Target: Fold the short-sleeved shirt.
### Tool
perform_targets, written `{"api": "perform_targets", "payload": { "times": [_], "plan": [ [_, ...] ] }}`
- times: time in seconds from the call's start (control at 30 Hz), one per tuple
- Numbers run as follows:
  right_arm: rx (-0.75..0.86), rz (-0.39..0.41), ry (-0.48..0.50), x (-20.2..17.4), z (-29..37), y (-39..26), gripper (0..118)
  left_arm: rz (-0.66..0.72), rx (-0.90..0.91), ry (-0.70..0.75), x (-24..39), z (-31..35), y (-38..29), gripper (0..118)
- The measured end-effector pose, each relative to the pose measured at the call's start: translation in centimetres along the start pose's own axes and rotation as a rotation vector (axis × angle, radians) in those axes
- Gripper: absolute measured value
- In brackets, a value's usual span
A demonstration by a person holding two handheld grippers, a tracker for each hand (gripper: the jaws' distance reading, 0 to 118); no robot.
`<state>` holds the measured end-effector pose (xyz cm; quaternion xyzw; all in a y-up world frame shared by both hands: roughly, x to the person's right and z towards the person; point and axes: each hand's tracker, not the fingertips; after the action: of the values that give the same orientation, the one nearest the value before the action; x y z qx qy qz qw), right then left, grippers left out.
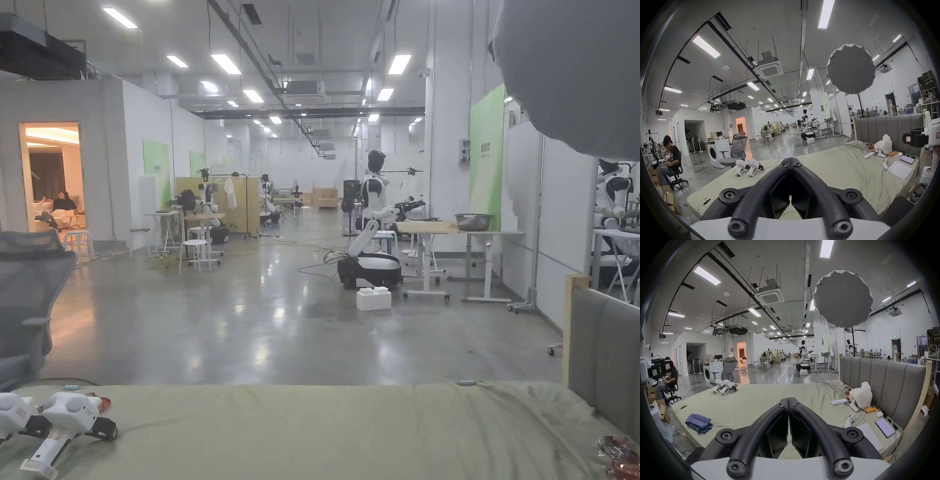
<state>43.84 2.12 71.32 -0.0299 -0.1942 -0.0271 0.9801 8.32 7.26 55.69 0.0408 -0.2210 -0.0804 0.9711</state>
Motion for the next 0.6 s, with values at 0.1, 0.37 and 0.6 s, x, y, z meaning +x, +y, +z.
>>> {"api": "perform_targets", "payload": {
  "times": [0.1,0.37,0.6],
  "plan": [
    [-0.008,-0.002,0.005,-0.01,0.0,-0.13,0,0.006,-0.005,-0.007,0.01,-0.03,-0.17,0],
    [-0.006,-0.009,0.011,-0.03,-0.23,0.06,0,0.021,-0.019,-0.014,0.05,-0.33,-0.37,0],
    [0.009,-0.025,0.012,0.22,-0.46,0.58,90,0.033,-0.024,-0.015,-0.08,-0.57,-0.1,92]
  ]
}}
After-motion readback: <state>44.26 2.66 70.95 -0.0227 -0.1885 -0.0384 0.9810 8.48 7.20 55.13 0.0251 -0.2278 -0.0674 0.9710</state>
